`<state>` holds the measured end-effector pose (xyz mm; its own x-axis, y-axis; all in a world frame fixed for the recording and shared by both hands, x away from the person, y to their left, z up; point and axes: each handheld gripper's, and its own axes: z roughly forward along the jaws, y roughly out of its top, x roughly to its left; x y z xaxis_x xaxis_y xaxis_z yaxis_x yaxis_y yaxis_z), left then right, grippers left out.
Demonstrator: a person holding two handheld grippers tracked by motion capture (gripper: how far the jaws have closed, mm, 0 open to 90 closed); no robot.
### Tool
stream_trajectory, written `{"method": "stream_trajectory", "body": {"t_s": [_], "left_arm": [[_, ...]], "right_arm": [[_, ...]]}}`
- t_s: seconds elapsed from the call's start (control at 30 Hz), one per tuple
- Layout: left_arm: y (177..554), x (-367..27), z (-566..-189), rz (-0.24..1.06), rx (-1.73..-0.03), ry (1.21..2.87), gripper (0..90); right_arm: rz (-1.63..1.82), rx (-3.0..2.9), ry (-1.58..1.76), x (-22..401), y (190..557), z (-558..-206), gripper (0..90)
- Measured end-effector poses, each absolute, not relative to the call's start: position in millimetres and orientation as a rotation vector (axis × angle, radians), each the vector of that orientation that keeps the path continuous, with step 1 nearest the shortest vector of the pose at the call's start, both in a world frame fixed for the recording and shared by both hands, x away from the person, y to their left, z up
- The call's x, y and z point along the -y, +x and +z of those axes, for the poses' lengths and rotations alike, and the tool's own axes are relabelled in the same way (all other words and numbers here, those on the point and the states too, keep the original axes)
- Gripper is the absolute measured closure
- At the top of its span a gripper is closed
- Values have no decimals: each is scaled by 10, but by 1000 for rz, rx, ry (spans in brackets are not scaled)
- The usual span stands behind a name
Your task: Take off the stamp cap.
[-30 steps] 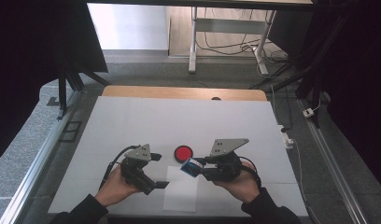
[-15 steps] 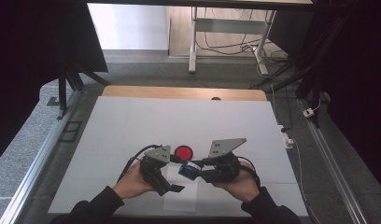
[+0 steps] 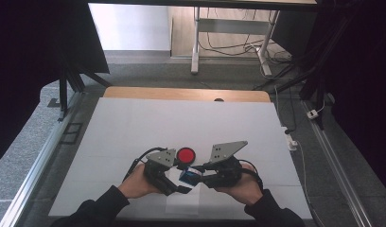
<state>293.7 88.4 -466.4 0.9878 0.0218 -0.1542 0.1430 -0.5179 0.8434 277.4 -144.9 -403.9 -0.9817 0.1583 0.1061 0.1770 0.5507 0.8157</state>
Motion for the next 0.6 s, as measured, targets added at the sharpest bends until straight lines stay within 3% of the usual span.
{"method": "stream_trajectory", "body": {"t_s": [0.23,0.6], "left_arm": [[2936,-900,-4663,-181,-87,2109,475],[2924,-895,-4675,-194,-67,2101,587]], "right_arm": [[-1445,2743,-269,1437,2762,-4040,708],[-1437,2745,-262,1432,2756,-4044,707]]}}
